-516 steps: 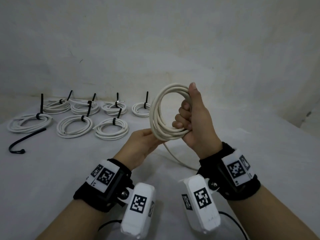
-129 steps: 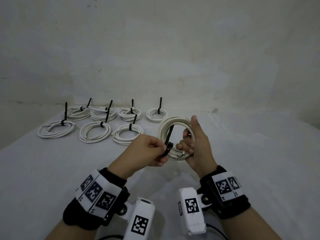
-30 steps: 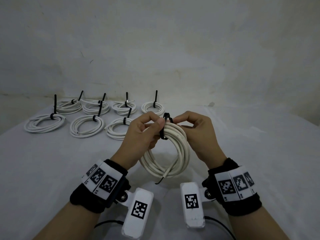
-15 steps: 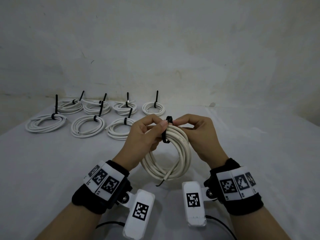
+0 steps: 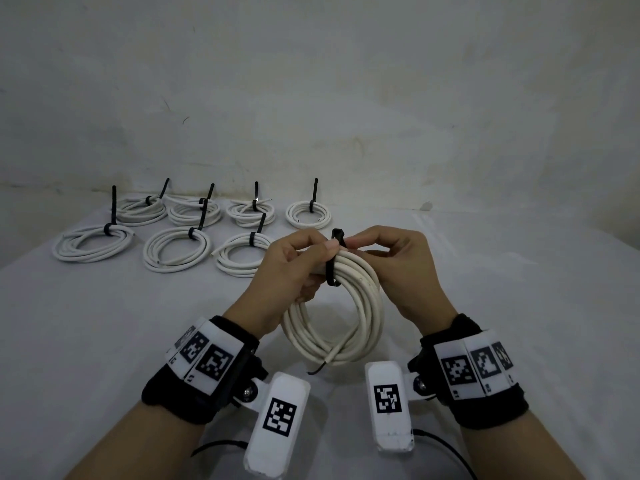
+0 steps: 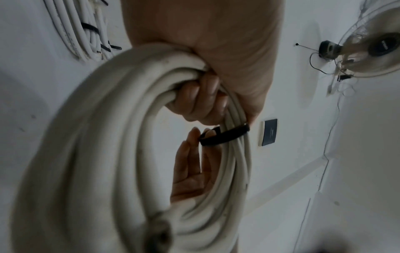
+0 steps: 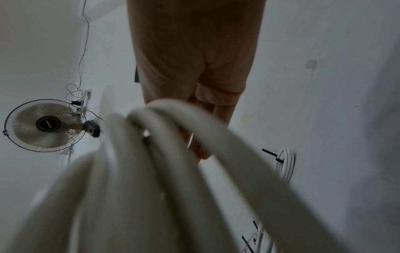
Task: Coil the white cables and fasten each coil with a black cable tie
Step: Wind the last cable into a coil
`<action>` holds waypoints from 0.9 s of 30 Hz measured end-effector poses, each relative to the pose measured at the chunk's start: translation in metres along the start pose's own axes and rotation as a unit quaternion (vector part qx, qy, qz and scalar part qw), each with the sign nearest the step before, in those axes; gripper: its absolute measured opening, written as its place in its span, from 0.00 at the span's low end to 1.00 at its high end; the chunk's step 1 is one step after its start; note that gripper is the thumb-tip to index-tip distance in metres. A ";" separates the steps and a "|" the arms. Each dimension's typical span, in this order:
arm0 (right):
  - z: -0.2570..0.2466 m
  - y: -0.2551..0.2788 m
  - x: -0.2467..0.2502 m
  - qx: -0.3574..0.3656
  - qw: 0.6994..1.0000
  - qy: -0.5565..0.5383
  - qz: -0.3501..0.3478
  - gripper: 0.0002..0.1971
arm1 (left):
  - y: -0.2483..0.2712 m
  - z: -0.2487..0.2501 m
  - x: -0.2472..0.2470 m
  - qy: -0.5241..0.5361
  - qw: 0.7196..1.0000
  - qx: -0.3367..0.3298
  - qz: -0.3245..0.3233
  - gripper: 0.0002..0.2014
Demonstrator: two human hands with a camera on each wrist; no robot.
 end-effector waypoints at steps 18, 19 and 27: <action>-0.018 0.006 0.003 0.091 0.992 0.078 0.032 0.10 | 0.002 -0.012 -0.008 0.040 0.997 0.058 -0.038 0.17; -0.019 0.006 0.003 0.091 0.992 0.078 0.031 0.10 | 0.002 -0.011 -0.008 0.024 0.997 0.053 -0.041 0.17; -0.015 0.002 -0.005 0.031 0.994 0.108 -0.005 0.08 | -0.001 0.005 0.005 -0.091 0.996 0.000 -0.020 0.18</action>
Point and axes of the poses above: each hand's wrist, its own y-axis away from the middle knuckle, its own x-axis out of the back of the hand, z = x × y, the point moved 9 cm from there along -y, towards the middle knuckle, and after that the axes turned 14 degrees about -x, right-handed, at the moved point
